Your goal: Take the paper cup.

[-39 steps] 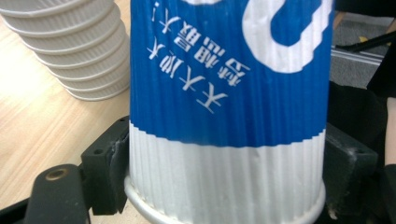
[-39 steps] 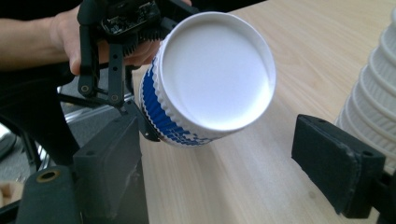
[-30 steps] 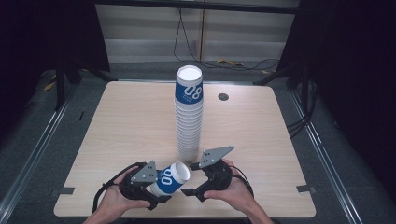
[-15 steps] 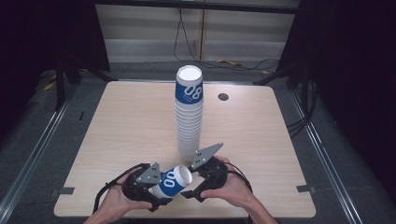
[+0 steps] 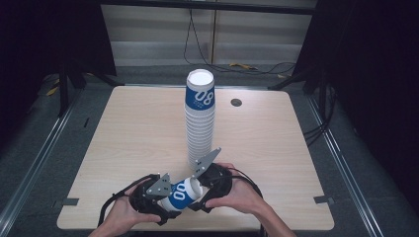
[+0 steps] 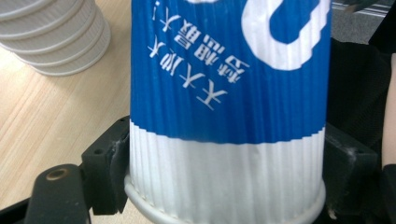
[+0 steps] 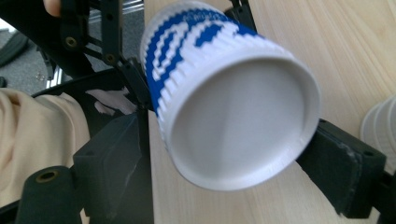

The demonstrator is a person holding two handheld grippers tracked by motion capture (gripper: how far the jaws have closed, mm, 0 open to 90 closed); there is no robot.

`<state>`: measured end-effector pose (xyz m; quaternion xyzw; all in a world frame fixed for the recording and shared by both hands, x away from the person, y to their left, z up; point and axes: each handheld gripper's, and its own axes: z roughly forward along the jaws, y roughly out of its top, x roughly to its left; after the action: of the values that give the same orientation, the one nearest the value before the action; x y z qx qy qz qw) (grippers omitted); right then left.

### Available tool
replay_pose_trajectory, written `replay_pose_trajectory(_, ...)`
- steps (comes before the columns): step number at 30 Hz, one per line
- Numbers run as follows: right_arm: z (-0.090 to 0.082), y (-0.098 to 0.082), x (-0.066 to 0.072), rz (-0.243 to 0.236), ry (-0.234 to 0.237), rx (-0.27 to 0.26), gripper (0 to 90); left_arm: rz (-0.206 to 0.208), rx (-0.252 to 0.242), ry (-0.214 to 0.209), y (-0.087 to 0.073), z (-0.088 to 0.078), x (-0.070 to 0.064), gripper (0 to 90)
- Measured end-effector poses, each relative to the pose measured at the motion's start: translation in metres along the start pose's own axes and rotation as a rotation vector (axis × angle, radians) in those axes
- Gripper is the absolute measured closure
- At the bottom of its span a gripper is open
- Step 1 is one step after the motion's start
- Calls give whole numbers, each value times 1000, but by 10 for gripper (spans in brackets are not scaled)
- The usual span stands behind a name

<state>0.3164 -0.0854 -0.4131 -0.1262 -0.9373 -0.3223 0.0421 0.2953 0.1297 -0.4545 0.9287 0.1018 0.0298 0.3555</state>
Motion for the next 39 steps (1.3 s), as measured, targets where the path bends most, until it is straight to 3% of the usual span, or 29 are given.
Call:
replay_pose_trajectory(12, 10, 10, -1, -13, 42, 38, 194, 17, 13, -19, 1, 5, -4, 194)
replay_pose_trajectory(16, 11, 10, -2, -24, 56, 12, 232, 32, 26, -12, 0, 8, -5, 193)
replay_pose_trajectory(24, 15, 9, -1, -31, 79, 57, 256, 67, 49, 0, 0, 10, -10, 190)
replay_pose_trajectory(30, 14, 6, -4, -24, 93, 54, 264, 69, 18, -2, -1, 11, -8, 173)
replay_pose_trajectory(37, 12, 6, -2, -35, 76, 41, 268, 59, -13, 5, -3, 8, -8, 153)
replay_pose_trajectory(39, 10, 6, -2, -35, 72, 39, 269, 57, -41, 3, -4, 8, -7, 152)
